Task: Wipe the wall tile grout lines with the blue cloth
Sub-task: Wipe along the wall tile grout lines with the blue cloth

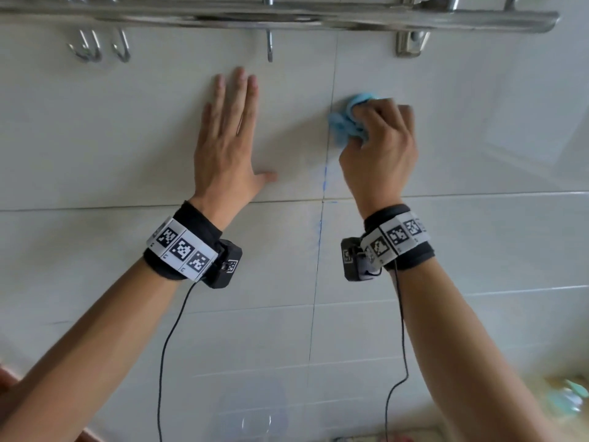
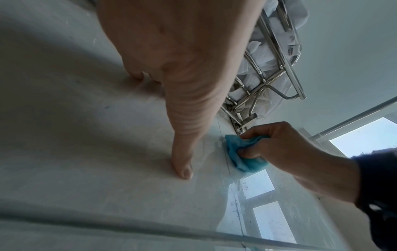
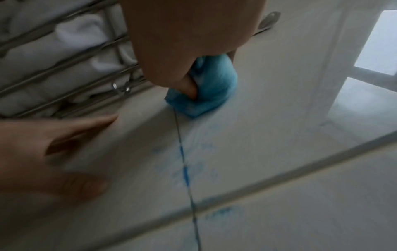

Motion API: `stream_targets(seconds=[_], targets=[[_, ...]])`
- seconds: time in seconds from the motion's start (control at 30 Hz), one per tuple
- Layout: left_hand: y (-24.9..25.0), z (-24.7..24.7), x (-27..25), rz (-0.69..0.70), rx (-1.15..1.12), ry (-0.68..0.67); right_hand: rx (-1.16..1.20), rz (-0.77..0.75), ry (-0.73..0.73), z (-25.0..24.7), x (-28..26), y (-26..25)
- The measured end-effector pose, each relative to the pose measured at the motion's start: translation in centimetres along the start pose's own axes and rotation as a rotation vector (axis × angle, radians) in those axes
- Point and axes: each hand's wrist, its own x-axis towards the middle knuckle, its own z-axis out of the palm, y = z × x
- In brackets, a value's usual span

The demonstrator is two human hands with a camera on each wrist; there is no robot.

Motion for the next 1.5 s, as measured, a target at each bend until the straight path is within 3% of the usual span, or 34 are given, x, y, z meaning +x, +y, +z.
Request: stream_targets(seconds=[0.07, 0.27, 0.33, 0.43, 0.5, 0.57, 0.7, 0.8, 0.87, 1.0, 1.1, 1.23, 1.3, 1.5], targets=[[0.0, 0.1, 0.0, 0.004, -0.007, -0.003, 0.010, -0.013, -0.002, 0.5, -1.5, -0.9], [0.0, 0.2, -0.1, 0.002, -0.020, 0.006, 0.017, -0.323, -0.154, 0.3, -5.4, 0.1], [0.1, 0.2, -0.1, 0.005, -0.018, 0.002, -0.007, -0.264, -0.147, 0.0, -3.7, -0.1], [0.0, 0.3, -0.2, 0.008, -0.005, -0.006, 0.009, -0.029, -0.027, 0.1, -0.5, -0.7], [0.0, 0.3, -0.3, 0.011, -0.005, -0.010, 0.017, 0.038, 0.030, 0.6, -0.2, -1.1], [-0.1, 0.4, -0.4, 0.018, -0.015, -0.007, 0.028, 0.016, 0.034, 1.1, -1.9, -1.3], [0.0, 0.5, -0.3, 0.024, -0.001, -0.002, 0.010, -0.172, -0.079, 1.3, -8.0, -0.8], [0.0, 0.5, -0.4, 0.026, 0.010, 0.000, -0.026, -0.258, -0.145, 0.6, -8.0, -0.5], [0.0, 0.5, -0.5, 0.031, 0.002, -0.011, -0.052, -0.226, -0.153, 0.2, -5.5, -1.0], [0.0, 0.5, -0.5, 0.023, 0.015, -0.030, -0.001, -0.034, 0.024, 0.8, -0.2, -2.5], [-0.1, 0.8, -0.5, 0.028, 0.005, -0.022, 0.017, -0.055, 0.064, 1.8, -2.1, -2.7], [-0.1, 0.8, -0.5, 0.034, -0.001, -0.010, 0.014, -0.215, -0.033, 2.0, -7.9, -2.0], [-0.2, 0.8, -0.5, 0.038, 0.007, -0.011, 0.024, -0.242, -0.058, 1.9, -7.8, -2.1], [-1.1, -0.4, -0.8, 0.104, 0.034, -0.064, 0.045, -0.035, -0.001, 1.8, -2.2, -3.7]])
